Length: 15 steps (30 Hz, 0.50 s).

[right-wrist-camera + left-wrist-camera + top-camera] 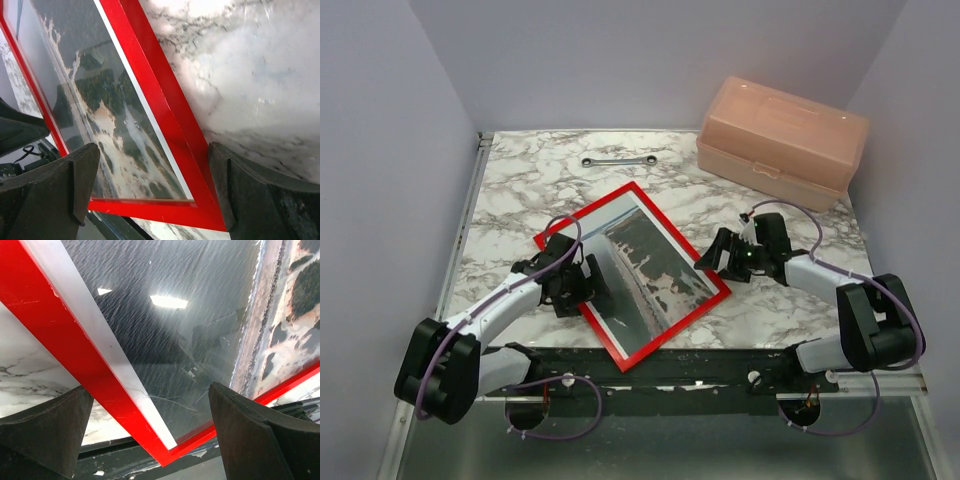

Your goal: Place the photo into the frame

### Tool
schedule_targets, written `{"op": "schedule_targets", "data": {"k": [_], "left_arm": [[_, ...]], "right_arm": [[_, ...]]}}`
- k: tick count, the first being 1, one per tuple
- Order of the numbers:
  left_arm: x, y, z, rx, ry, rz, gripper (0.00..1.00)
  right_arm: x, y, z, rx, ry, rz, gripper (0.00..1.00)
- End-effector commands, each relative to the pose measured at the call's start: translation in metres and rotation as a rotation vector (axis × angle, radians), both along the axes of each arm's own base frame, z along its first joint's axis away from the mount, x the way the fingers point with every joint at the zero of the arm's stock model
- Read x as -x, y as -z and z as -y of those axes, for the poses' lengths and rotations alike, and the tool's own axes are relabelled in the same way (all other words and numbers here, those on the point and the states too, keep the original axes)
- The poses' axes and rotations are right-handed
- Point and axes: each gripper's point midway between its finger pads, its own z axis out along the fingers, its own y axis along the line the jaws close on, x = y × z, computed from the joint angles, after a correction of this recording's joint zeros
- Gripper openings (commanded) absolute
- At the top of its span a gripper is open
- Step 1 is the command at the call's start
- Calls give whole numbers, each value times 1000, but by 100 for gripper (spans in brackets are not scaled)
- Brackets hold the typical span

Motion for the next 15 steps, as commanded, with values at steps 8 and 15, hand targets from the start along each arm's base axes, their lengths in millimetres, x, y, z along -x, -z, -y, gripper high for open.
{"op": "schedule_targets", "data": {"k": [8, 15], "left_arm": [[-62, -33, 52, 135, 147, 128, 96], [-78, -31, 83, 129, 221, 113, 96]], "right_arm": [[88, 3, 1, -75, 10, -258, 96], [103, 4, 6, -74, 23, -278, 95]]}}
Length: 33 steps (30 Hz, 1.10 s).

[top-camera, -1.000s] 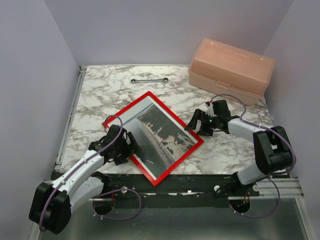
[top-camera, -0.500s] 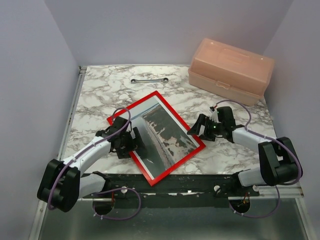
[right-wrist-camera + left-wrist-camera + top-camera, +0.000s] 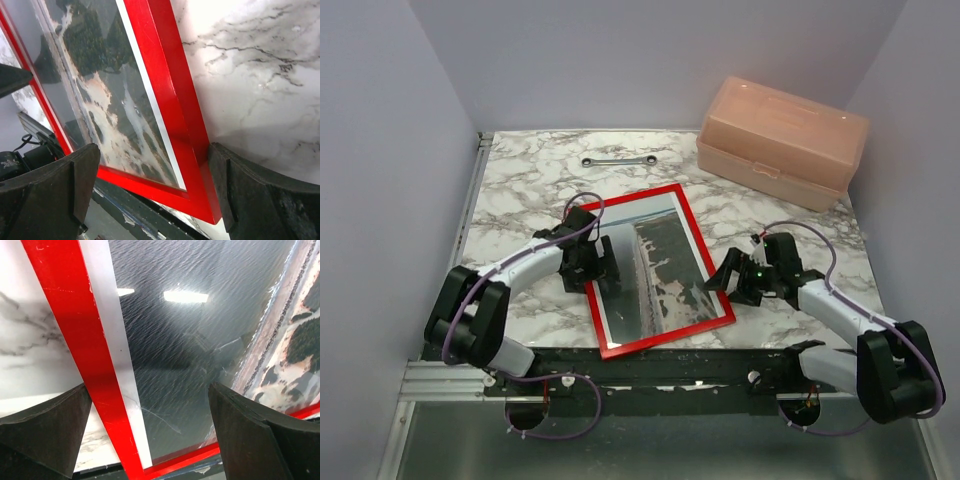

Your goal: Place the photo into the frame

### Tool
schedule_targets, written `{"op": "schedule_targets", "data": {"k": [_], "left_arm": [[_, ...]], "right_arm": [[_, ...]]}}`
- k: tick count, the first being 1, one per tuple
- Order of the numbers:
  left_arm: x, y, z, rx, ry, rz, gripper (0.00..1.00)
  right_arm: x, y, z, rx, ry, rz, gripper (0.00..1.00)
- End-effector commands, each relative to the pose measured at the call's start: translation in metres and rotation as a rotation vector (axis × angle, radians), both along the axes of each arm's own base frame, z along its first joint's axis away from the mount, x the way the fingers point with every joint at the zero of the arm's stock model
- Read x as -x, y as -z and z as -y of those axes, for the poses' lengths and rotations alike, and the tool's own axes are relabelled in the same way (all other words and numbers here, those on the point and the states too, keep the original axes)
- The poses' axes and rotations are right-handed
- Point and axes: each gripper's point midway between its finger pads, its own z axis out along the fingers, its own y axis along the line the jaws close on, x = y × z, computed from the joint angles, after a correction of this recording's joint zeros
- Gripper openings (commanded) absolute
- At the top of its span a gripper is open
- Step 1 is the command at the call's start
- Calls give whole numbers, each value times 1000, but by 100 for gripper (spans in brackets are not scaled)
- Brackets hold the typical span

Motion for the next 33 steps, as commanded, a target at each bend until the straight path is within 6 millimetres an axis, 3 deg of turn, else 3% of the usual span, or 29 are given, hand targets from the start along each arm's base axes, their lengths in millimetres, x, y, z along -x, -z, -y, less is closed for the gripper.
{"op": "schedule_targets", "data": {"k": [1, 8, 18, 22, 28, 33], "left_arm": [[-33, -32, 72, 219, 131, 111, 96], [-55, -28, 92, 181, 177, 93, 96], [-76, -27, 85, 65, 200, 103, 96], [-83, -28, 87, 53, 219, 119, 96], [-86, -26, 91, 50, 251, 118, 96], [-87, -16, 76, -41, 241, 105, 98]], "right_arm": [[45, 4, -12, -91, -33, -189, 94], [62, 5, -12, -108, -33, -210, 92], [78, -4, -22, -105, -138, -202, 90], [86, -5, -37, -105, -207, -188, 89], [98, -10, -86, -101, -323, -142, 89], [87, -10, -103, -25, -311, -117, 91]]}}
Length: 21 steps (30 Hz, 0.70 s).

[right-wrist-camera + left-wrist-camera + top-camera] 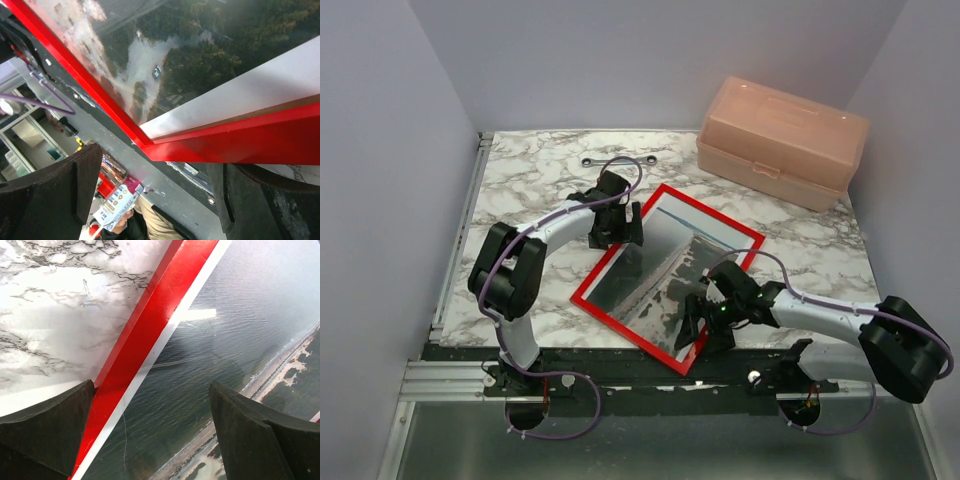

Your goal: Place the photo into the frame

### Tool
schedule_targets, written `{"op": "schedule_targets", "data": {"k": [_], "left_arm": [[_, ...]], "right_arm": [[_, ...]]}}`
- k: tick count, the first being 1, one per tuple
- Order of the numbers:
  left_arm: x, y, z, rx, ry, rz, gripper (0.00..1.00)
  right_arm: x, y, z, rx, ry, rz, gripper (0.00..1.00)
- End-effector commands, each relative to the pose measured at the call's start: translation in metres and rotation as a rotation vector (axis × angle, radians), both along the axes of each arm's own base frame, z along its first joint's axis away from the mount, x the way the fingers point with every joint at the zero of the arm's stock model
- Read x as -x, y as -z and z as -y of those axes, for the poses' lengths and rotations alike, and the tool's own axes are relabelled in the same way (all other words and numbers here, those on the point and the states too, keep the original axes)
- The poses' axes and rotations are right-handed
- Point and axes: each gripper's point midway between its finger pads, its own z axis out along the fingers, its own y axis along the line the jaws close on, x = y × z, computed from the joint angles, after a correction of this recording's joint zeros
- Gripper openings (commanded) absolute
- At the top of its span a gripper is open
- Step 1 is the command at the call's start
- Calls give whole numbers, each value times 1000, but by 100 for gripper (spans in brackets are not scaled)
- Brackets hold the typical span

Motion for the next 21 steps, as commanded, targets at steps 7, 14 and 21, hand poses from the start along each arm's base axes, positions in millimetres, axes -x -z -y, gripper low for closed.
{"op": "schedule_targets", "data": {"k": [7, 14, 21], "left_arm": [[17, -10, -37, -235, -44, -14, 98], [35, -59, -77, -312, -125, 99, 98], [96, -60, -70, -83, -115, 74, 98]], "right_arm": [[-62, -6, 3, 251, 94, 229, 98], [-78, -22, 19, 348, 80, 335, 100], [-141, -43, 14, 354, 67, 426, 100]]}}
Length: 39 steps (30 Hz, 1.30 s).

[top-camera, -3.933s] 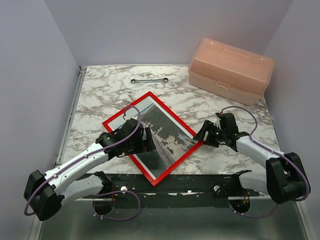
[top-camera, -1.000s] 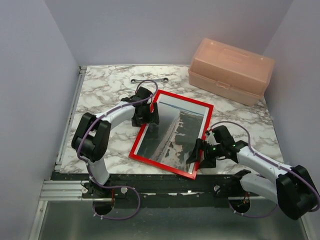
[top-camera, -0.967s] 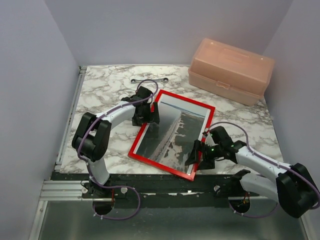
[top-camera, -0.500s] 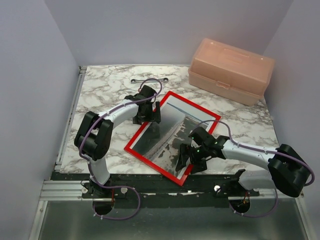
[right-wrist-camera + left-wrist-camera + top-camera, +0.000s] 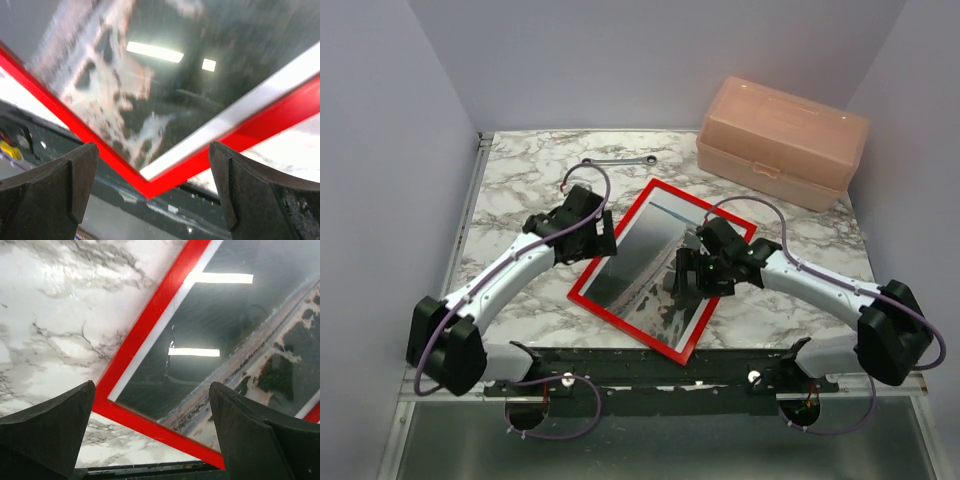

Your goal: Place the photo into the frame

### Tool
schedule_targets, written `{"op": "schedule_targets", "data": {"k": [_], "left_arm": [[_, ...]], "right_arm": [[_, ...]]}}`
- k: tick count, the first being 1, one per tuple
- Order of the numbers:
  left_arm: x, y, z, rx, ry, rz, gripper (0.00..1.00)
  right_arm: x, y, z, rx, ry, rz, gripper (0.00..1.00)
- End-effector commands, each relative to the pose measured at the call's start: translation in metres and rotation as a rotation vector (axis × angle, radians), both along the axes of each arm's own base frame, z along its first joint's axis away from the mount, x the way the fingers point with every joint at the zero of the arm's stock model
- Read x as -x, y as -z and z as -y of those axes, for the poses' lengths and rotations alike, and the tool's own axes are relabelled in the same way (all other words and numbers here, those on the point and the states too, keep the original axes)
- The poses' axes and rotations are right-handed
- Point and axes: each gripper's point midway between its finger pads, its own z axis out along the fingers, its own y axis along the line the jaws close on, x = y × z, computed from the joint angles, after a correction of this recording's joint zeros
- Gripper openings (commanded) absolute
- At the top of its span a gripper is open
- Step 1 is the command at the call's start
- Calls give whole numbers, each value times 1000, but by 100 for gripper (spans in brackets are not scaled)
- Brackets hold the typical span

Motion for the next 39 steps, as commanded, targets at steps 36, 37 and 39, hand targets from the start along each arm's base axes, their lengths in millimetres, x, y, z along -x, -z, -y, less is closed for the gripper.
{"op": "schedule_targets", "data": {"k": [36, 37, 39], "left_arm": [[139, 80, 52, 726, -73, -219, 98], [138, 81, 52, 719, -78, -219, 98], [135, 80, 50, 715, -83, -211, 98]], "right_arm": [[-316, 53, 68, 210, 163, 180, 100], [-312, 55, 66, 197, 153, 167, 100], [-302, 61, 65, 190, 142, 139, 100]]}}
